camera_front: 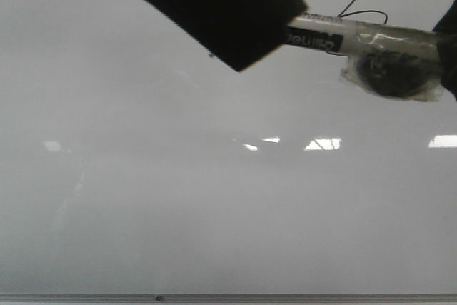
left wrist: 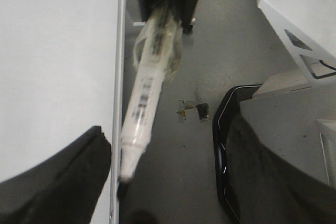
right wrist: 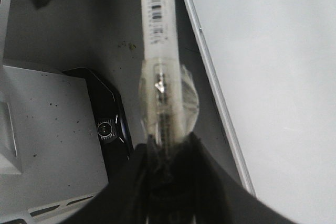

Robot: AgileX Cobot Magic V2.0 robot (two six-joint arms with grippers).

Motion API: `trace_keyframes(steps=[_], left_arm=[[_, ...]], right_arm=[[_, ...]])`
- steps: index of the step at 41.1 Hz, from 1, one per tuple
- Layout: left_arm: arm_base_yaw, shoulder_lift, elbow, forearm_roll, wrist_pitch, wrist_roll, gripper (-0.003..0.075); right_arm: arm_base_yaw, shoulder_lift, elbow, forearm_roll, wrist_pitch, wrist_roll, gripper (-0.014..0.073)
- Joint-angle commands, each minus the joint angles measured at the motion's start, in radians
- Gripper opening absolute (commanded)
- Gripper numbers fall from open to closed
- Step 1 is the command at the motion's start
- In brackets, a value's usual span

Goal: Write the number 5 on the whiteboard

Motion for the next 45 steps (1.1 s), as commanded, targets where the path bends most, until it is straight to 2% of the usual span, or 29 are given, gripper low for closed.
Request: trace_keyframes(steps=[1, 11, 15, 23, 27, 30, 32, 42, 45], left_arm=[[-0.036, 0.003, -0.057, -0.035, -0.041, 0.001, 0.0463], [-0.04, 0.033, -0.068, -0.031, -0.069, 0.001, 0.0462], [-0.04, 0.033, -0.068, -0.031, -0.069, 0.001, 0.043], [-0.04, 0.033, -0.068, -0.024, -0.064, 0.001, 0.019], [-0.04, 0.033, -0.068, -0.024, -0.064, 0.001, 0.0111], [-0.04, 0.033, -0.068, -0.024, -0.064, 0.001, 0.0068], [-0.04, 0.033, -0.068, -0.024, -0.064, 0.001, 0.0051], [-0.04, 0.033, -0.068, 0.032, -0.061, -0.017, 0.0041], [-0.04, 0.033, -0.068, 0.12, -0.056, -0.098, 0.0041]], right_arm=[[0.003, -0.016, -0.032, 0.023, -0.029, -0.01, -0.0061], [0.003, -0.016, -0.032, 0.023, -0.028, -0.01, -0.0061], [0.003, -0.016, -0.032, 0.024, -0.029, -0.01, -0.0061], [0.003, -0.016, -0.032, 0.043, -0.029, -0.01, -0.006], [0.002, -0.016, -0.032, 0.051, -0.029, -0.01, -0.0048], [0.002, -0.016, -0.032, 0.057, -0.028, -0.01, 0.0027], [0.002, -0.016, -0.032, 0.057, -0.027, -0.01, 0.0107], [-0.001, -0.016, -0.032, 0.049, -0.027, -0.009, 0.0499], [-0.022, -0.018, -0.032, 0.024, -0.029, 0.014, 0.0538]])
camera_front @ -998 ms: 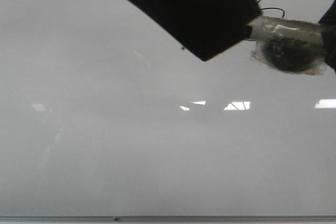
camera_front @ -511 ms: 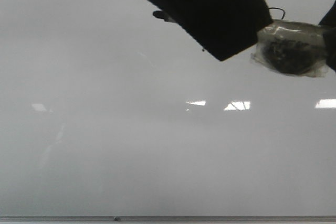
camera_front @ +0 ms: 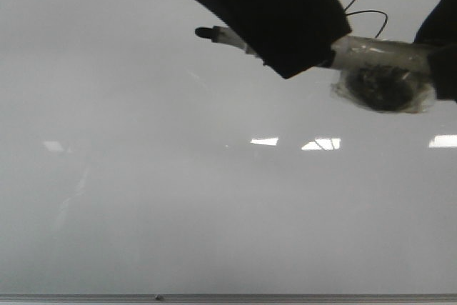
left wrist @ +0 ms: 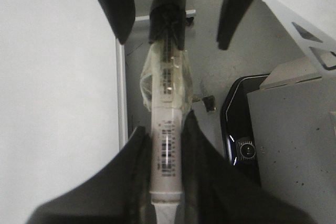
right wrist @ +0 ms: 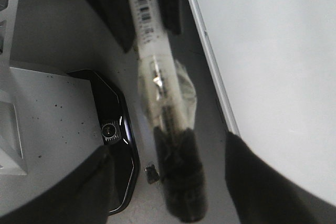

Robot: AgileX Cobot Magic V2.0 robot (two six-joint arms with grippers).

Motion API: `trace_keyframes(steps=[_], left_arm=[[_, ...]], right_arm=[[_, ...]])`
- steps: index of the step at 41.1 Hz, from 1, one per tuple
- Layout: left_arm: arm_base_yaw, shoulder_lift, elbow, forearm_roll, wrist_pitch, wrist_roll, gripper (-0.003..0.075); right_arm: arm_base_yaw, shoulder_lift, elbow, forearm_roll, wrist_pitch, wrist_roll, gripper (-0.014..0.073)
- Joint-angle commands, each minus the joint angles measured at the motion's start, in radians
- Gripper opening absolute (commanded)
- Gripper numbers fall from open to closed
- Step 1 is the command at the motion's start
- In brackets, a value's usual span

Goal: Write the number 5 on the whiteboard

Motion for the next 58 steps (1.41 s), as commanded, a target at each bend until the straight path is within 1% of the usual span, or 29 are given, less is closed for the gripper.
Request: trace_keyframes(steps=[1, 4, 7, 11, 13, 16, 18, 23, 26, 30, 32, 34, 39, 41, 43, 48, 51, 54, 58], left_arm=[[-0.008, -0.031, -0.034, 0.079, -0.026, -0.101, 0.0041], [-0.008, -0.031, -0.034, 0.215, 0.012, -0.218, 0.0041], [-0.008, -0.031, -0.034, 0.378, 0.054, -0.358, 0.0041], [0.004, -0.033, -0.034, 0.659, 0.142, -0.631, 0.0041], [0.031, -0.037, -0.034, 0.749, 0.192, -0.744, 0.0041], [0.119, -0.069, -0.031, 0.771, 0.206, -0.848, 0.0041], [0.185, -0.104, -0.018, 0.769, 0.194, -0.886, 0.0041], [0.384, -0.242, 0.066, 0.766, 0.109, -0.974, 0.0041], [0.508, -0.338, 0.159, 0.76, 0.006, -1.041, 0.0041], [0.662, -0.463, 0.321, 0.758, -0.211, -1.192, 0.0041], [0.718, -0.515, 0.404, 0.752, -0.351, -1.268, 0.0041], [0.755, -0.549, 0.508, 0.752, -0.549, -1.311, 0.0041], [0.816, -0.54, 0.715, 0.754, -1.074, -1.314, 0.0041], [0.845, -0.506, 0.766, 0.754, -1.213, -1.312, 0.0041], [0.877, -0.46, 0.789, 0.754, -1.295, -1.309, 0.0041], [0.975, -0.34, 0.789, 0.754, -1.395, -1.305, 0.0041], [1.019, -0.268, 0.789, 0.754, -1.519, -1.301, 0.0041], [1.043, -0.194, 0.789, 0.754, -1.634, -1.297, 0.0041], [1.045, -0.083, 0.789, 0.739, -1.802, -1.216, 0.0041]], right_arm=[[-0.034, -0.018, -0.032, -0.006, -0.039, 0.038, 0.0538], [-0.095, -0.018, -0.032, -0.047, -0.043, 0.11, 0.0538], [-0.154, -0.018, -0.032, -0.053, -0.044, 0.161, 0.0538], [-0.197, -0.018, -0.032, -0.053, -0.059, 0.181, 0.0538], [-0.199, -0.018, -0.032, -0.053, -0.061, 0.181, 0.0538], [-0.199, -0.018, -0.032, -0.053, -0.061, 0.181, 0.0538], [-0.199, -0.018, -0.032, -0.053, -0.061, 0.181, 0.0538], [-0.199, -0.018, -0.032, -0.053, -0.064, 0.181, 0.0538], [-0.199, -0.018, -0.032, -0.053, -0.065, 0.181, 0.0538], [-0.199, -0.018, -0.032, -0.052, -0.085, 0.181, 0.0538], [-0.199, -0.018, -0.032, -0.052, -0.093, 0.181, 0.0538], [-0.199, -0.018, -0.032, -0.052, -0.095, 0.181, 0.0538], [-0.199, -0.018, -0.032, -0.052, -0.095, 0.181, 0.0538], [-0.199, -0.018, -0.032, -0.051, -0.094, 0.181, 0.0538], [-0.199, -0.018, -0.032, -0.051, -0.094, 0.181, 0.0538], [-0.199, -0.018, -0.032, -0.051, -0.094, 0.181, 0.0538], [-0.199, -0.017, -0.032, -0.051, -0.094, 0.181, 0.0538], [-0.199, -0.017, -0.032, -0.051, -0.094, 0.181, 0.0538], [-0.199, -0.017, -0.032, -0.051, -0.094, 0.181, 0.0538]])
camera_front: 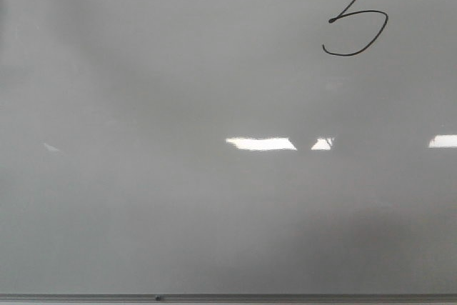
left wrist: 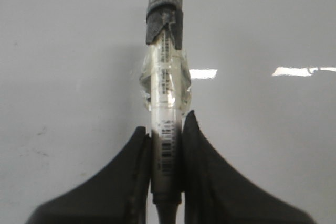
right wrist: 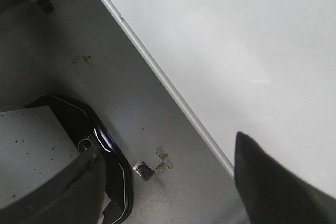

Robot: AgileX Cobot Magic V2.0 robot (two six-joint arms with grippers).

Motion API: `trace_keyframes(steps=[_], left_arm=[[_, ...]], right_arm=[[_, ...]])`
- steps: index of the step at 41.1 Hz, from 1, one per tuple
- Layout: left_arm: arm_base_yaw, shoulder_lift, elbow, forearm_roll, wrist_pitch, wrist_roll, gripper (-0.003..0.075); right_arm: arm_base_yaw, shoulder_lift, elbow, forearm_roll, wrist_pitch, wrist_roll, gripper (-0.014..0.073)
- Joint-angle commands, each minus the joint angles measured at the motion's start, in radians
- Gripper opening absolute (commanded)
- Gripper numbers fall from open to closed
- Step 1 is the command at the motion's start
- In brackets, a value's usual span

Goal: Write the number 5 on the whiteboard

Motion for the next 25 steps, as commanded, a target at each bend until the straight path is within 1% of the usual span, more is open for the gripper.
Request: trace_keyframes(steps=[1, 6, 9, 11, 14, 17, 19, 21, 25], left_arm=[[0.002, 0.054, -0.025, -0.047, -0.225, 0.056, 0.0041], [0.002, 0.175, -0.029, -0.206, -0.368, 0.11, 0.0043], [0.002, 0.22, -0.035, -0.212, -0.391, 0.11, 0.0048], [-0.002, 0.239, -0.039, -0.19, -0.389, 0.11, 0.0066], [-0.002, 0.253, -0.041, -0.157, -0.389, 0.11, 0.0133], [-0.002, 0.253, -0.041, -0.156, -0.389, 0.11, 0.025], [-0.002, 0.253, -0.041, -0.156, -0.389, 0.11, 0.031], [-0.002, 0.25, -0.041, -0.156, -0.389, 0.11, 0.0331], [-0.002, 0.199, -0.041, -0.156, -0.354, 0.11, 0.0333]], right_arm=[[-0.005, -0.015, -0.032, 0.025, -0.041, 0.002, 0.0538], [-0.005, -0.015, -0.032, 0.025, -0.041, 0.002, 0.0538], [-0.005, -0.015, -0.032, 0.025, -0.041, 0.002, 0.0538], [-0.005, -0.015, -0.032, 0.025, -0.041, 0.002, 0.0538], [-0.005, -0.015, -0.032, 0.025, -0.041, 0.002, 0.0538], [-0.005, -0.015, -0.032, 0.026, -0.041, 0.002, 0.0538], [-0.005, -0.015, -0.032, 0.027, -0.041, 0.002, 0.0538], [-0.005, -0.015, -0.032, 0.027, -0.041, 0.003, 0.0538], [-0.005, -0.015, -0.036, 0.027, -0.032, 0.002, 0.0538]])
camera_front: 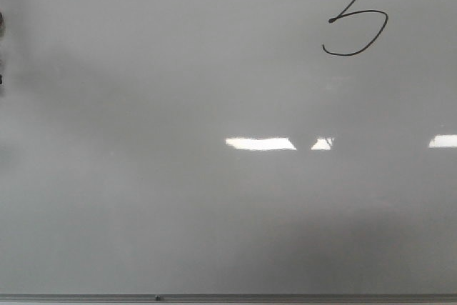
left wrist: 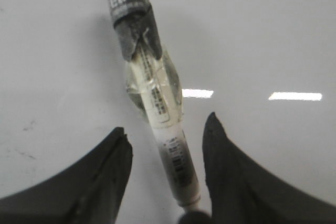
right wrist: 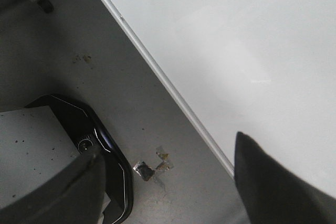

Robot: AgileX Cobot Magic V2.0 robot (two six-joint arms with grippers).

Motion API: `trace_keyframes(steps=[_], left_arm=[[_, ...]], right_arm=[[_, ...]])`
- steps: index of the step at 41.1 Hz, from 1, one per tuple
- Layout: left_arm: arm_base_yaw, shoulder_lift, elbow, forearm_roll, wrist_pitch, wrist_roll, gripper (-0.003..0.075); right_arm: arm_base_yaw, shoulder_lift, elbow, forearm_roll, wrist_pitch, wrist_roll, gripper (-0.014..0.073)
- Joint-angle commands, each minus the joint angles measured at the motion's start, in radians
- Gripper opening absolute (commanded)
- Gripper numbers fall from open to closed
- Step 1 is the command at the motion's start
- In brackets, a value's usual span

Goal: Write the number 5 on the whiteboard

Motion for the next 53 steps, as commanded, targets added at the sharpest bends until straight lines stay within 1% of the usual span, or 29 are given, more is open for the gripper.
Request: trace_keyframes(steps=[1, 4, 6, 7, 9, 12, 15, 17, 21, 24, 26, 30, 35, 38, 41, 46, 48, 49, 53], left_arm=[[-0.002, -0.092, -0.026, -0.002, -0.034, 0.002, 0.0333], [-0.002, -0.194, -0.028, 0.08, 0.068, 0.002, 0.0333], [-0.002, -0.271, -0.035, 0.127, 0.18, -0.002, 0.0333], [-0.002, -0.312, -0.043, 0.145, 0.246, -0.002, 0.0333], [-0.011, -0.409, -0.064, 0.175, 0.424, -0.009, 0.0333], [-0.053, -0.558, -0.108, 0.177, 0.681, -0.009, 0.0333], [-0.143, -0.682, -0.176, 0.169, 0.952, -0.009, 0.0333], [-0.21, -0.746, -0.23, 0.155, 1.124, -0.009, 0.0333], [-0.351, -0.817, -0.349, 0.056, 1.503, -0.007, 0.0333], [-0.455, -0.842, -0.425, -0.034, 1.684, 0.003, 0.0333], [-0.521, -0.857, -0.447, -0.082, 1.731, 0.023, 0.0333], [-0.634, -0.869, -0.449, -0.164, 1.737, 0.082, 0.0333], [-0.766, -0.869, -0.449, -0.168, 1.726, 0.085, 0.0332], [-0.817, -0.869, -0.449, -0.161, 1.708, 0.107, 0.0332], [-0.836, -0.869, -0.449, -0.157, 1.694, 0.107, 0.0332], [-0.841, -0.867, -0.449, -0.146, 1.687, 0.107, 0.0303], [-0.841, -0.865, -0.449, -0.139, 1.687, 0.107, 0.0277], [-0.841, -0.865, -0.449, -0.137, 1.687, 0.107, 0.0263], [-0.841, -0.865, -0.449, -0.118, 1.687, 0.107, 0.0186]], right_arm=[[-0.005, -0.016, -0.039, 0.027, -0.024, 0.004, 0.0538], [-0.005, -0.029, -0.065, 0.027, -0.005, 0.014, 0.0538], [-0.005, -0.046, -0.088, 0.026, -0.002, 0.023, 0.0538], [-0.005, -0.054, -0.099, 0.023, -0.002, 0.03, 0.0537], [-0.005, -0.07, -0.121, 0.013, -0.002, 0.05, 0.0537], [-0.005, -0.097, -0.15, -0.003, -0.007, 0.109, 0.0537], [-0.005, -0.123, -0.159, -0.013, -0.014, 0.218, 0.0537], [-0.005, -0.141, -0.159, -0.044, -0.014, 0.302, 0.0537], [-0.005, -0.188, -0.159, -0.13, -0.012, 0.445, 0.0537], [-0.005, -0.237, -0.159, -0.162, 0.002, 0.493, 0.0537], [-0.005, -0.265, -0.155, -0.162, 0.013, 0.494, 0.0537], [-0.005, -0.315, -0.133, -0.162, 0.01, 0.494, 0.0537], [-0.005, -0.323, -0.123, -0.17, 0.001, 0.494, 0.0537], [-0.005, -0.323, -0.123, -0.171, -0.012, 0.494, 0.0537], [-0.005, -0.323, -0.123, -0.172, -0.017, 0.494, 0.0514], [-0.005, -0.323, -0.123, -0.173, -0.022, 0.494, 0.0381], [-0.005, -0.323, -0.123, -0.173, -0.022, 0.494, 0.0311], [-0.005, -0.323, -0.123, -0.173, -0.022, 0.494, 0.0294], [-0.005, -0.323, -0.123, -0.174, -0.023, 0.494, 0.0166]])
